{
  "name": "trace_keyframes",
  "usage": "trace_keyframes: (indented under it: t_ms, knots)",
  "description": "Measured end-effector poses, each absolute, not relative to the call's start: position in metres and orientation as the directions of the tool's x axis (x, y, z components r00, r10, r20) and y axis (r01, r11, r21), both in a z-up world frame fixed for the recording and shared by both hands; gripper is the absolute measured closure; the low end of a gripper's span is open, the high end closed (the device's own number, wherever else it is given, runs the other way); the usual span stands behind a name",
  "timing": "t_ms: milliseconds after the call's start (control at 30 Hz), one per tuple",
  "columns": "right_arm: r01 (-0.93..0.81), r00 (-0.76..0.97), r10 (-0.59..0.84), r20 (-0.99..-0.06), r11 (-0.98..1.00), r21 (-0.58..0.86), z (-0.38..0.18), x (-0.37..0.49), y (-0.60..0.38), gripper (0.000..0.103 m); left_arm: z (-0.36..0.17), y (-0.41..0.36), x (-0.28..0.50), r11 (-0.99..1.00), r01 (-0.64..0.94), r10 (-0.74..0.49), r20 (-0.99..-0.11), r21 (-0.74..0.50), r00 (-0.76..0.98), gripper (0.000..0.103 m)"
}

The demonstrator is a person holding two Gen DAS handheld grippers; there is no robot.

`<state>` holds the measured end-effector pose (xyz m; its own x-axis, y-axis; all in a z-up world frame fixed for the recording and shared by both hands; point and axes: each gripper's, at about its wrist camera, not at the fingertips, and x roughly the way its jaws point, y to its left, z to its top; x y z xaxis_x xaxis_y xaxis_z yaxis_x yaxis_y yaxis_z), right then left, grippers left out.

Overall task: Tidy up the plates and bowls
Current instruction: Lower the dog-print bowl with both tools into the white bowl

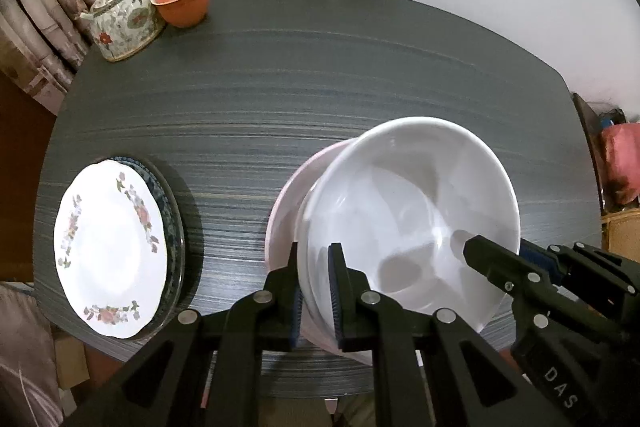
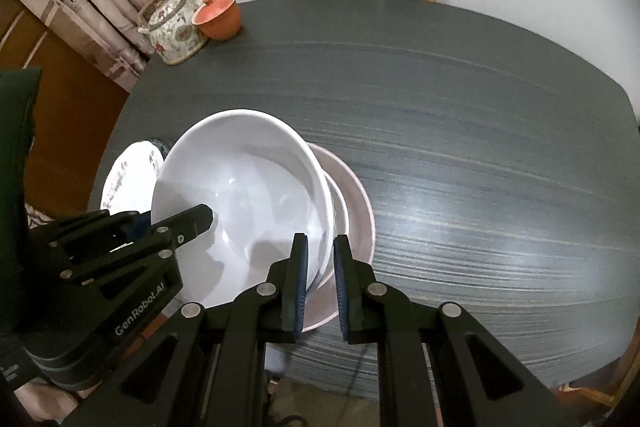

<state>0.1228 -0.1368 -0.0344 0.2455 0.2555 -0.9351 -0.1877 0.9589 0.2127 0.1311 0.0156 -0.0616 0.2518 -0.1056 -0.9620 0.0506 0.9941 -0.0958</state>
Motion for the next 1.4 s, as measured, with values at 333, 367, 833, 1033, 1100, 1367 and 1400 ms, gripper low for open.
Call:
trace_keyframes:
  t_ms: [333, 367, 833, 1033, 1100, 1367, 1400]
  knots:
    - [-0.171, 0.216, 0.251, -0.944, 0.961, 0.216, -0.049, 0.126, -0.139, 0.090, -0.075, 0.014, 0.139, 0.994, 0.056, -0.108, -0.969, -0.098, 0.221, 0.092]
    - [-0.169, 0.215, 0.250, -0.944, 0.962, 0.216, -0.051, 0.127, -0.139, 0.090, -0.076, 0.014, 0.140, 0.994, 0.057, -0.108, -0.970, -0.098, 0.219, 0.092]
    - [-0.162, 0.206, 0.253, -0.945, 0.961, 0.222, -0.059, 0.129, -0.139, 0.090, -0.074, 0.011, 0.142, 0.994, 0.061, -0.097, -0.968, -0.085, 0.232, 0.092]
    - [-0.157, 0.207, 0.260, -0.943, 0.960, 0.231, -0.060, 0.128, -0.140, 0.088, -0.071, 0.010, 0.142, 0.994, 0.066, -0.098, -0.967, -0.085, 0.235, 0.092]
    - [-0.153, 0.209, 0.261, -0.942, 0.960, 0.232, -0.060, 0.128, -0.140, 0.088, -0.070, 0.009, 0.142, 0.994, 0.063, -0.100, -0.966, -0.087, 0.237, 0.092]
    - [-0.154, 0.213, 0.260, -0.942, 0.961, 0.231, -0.060, 0.129, -0.139, 0.088, -0.068, 0.010, 0.142, 0.996, 0.065, -0.081, -0.964, -0.067, 0.252, 0.091]
    - [-0.152, 0.215, 0.260, -0.941, 0.961, 0.231, -0.060, 0.129, -0.139, 0.088, -0.067, 0.011, 0.142, 0.996, 0.061, -0.080, -0.963, -0.066, 0.256, 0.091]
